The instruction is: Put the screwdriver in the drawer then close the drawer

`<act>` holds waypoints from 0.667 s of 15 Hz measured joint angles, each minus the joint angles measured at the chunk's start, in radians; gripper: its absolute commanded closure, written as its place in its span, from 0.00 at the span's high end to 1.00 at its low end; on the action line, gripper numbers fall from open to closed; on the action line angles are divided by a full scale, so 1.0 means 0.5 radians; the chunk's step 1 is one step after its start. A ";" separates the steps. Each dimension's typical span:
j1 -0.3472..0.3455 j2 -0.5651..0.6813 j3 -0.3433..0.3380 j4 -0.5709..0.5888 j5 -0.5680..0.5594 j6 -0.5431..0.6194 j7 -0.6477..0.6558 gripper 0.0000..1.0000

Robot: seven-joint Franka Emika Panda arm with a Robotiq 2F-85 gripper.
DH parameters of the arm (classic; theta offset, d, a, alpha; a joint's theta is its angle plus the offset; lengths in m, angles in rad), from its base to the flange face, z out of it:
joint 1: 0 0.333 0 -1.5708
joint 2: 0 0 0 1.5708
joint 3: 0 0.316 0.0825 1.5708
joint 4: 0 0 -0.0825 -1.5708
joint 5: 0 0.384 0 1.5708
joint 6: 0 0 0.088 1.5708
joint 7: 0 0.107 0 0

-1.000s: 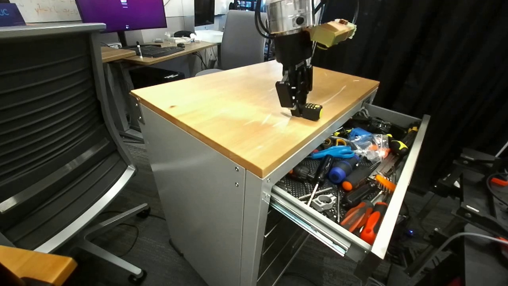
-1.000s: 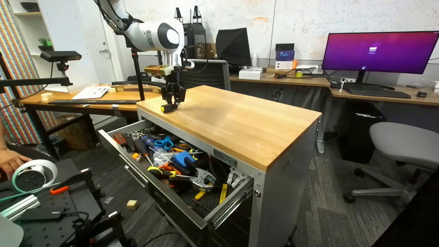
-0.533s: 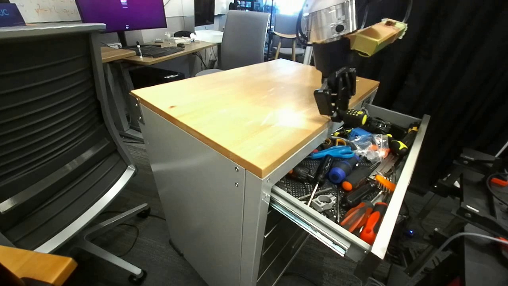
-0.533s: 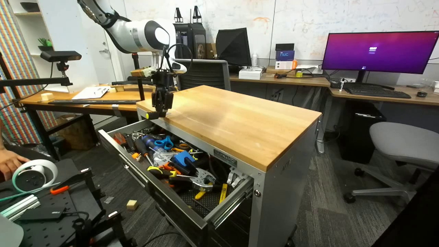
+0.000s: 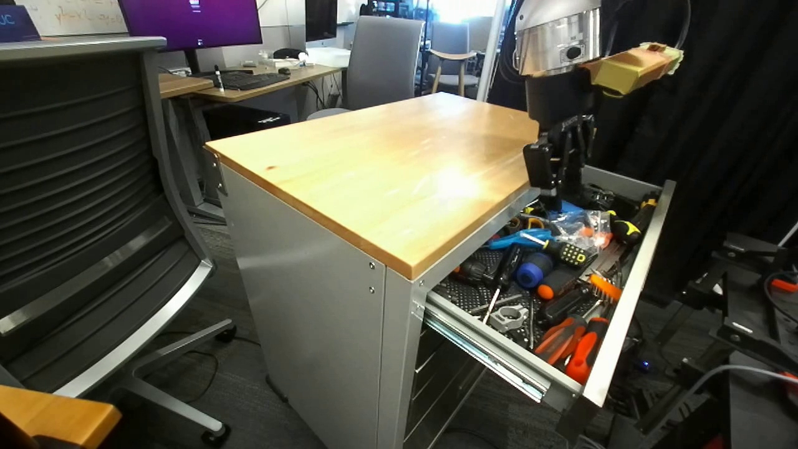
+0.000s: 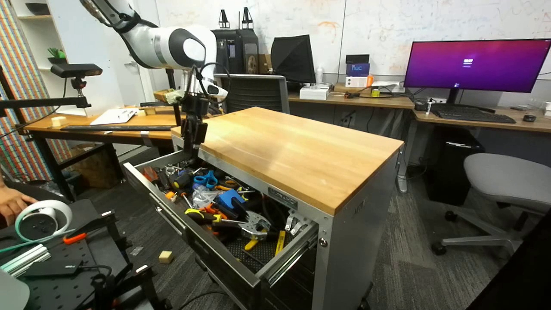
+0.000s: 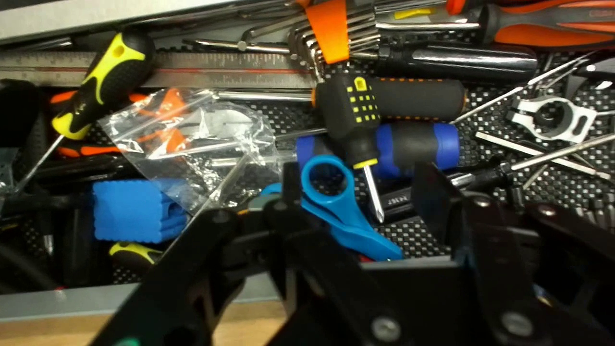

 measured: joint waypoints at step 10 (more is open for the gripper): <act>-0.265 -0.140 0.051 -0.388 0.762 0.035 -0.609 1.00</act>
